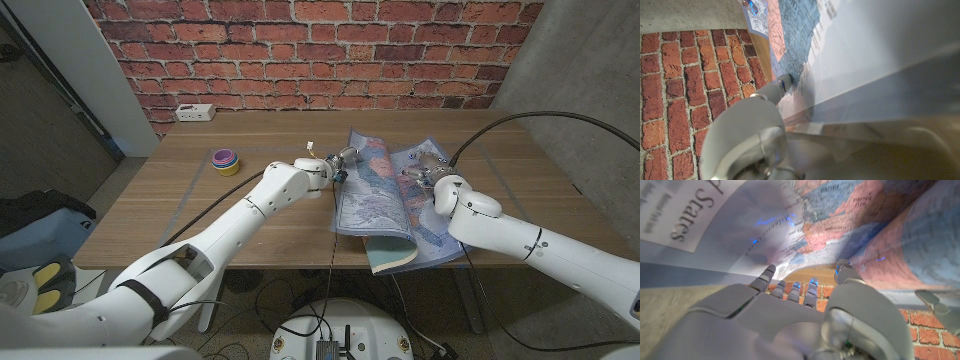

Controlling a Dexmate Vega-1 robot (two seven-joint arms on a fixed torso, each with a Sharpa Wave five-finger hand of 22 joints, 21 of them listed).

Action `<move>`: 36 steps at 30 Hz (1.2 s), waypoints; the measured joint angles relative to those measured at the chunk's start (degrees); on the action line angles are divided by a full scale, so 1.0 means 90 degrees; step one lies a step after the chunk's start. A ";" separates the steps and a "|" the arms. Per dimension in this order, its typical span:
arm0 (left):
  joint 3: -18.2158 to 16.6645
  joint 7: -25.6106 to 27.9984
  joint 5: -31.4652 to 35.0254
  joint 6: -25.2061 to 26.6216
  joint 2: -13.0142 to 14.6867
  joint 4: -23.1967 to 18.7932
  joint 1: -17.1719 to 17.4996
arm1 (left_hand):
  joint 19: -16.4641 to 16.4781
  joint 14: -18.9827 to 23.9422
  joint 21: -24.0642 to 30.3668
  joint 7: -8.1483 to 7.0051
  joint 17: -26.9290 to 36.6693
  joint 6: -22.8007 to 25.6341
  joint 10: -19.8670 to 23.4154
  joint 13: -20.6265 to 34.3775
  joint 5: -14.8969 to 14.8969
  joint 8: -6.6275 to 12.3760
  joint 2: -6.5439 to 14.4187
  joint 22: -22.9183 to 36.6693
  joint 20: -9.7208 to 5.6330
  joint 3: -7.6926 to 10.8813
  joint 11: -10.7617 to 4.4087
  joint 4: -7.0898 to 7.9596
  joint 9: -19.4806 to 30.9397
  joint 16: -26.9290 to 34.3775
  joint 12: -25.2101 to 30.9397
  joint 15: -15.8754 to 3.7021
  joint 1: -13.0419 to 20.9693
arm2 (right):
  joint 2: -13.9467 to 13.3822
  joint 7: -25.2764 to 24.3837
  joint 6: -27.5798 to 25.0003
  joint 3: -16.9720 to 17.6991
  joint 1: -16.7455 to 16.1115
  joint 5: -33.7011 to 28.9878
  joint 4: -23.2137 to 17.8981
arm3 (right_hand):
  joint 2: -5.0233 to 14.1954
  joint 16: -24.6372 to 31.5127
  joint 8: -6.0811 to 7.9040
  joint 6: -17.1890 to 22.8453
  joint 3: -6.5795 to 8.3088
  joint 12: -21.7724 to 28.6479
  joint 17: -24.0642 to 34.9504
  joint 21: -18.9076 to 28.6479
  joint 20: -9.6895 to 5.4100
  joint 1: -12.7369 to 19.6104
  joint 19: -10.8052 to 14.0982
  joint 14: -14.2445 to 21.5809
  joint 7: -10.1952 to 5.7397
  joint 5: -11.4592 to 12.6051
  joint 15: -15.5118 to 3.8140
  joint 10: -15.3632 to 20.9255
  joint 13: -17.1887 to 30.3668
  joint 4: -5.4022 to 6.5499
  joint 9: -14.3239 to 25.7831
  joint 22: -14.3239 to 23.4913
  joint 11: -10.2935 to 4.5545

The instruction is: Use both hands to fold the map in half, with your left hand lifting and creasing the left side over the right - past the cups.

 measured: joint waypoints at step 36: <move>0.1001 -0.2547 0.1065 -0.0853 0.0172 0.1073 -0.0843 | -0.2852 -0.4992 -0.4155 -0.0262 -0.0013 -0.2988 -0.4756 0.0011 0.0498 -0.3413 -0.2110 0.0053 -0.0191 -0.4965 0.1324 0.0210 -0.0972 -0.0045 -0.0954 0.1237 -0.4305 | 0.0071 -0.0917 0.0323 0.0819 -0.0688 -0.0317 -0.0300 | -0.0299 0.0000 0.0001 0.0128 -0.0109 0.0001 0.0018 -0.0047 0.0082 -0.0182 0.0079 0.0172 -0.0008 -0.0235 -0.0012 0.0162 0.0002 0.0161 0.0000 0.0002 0.0027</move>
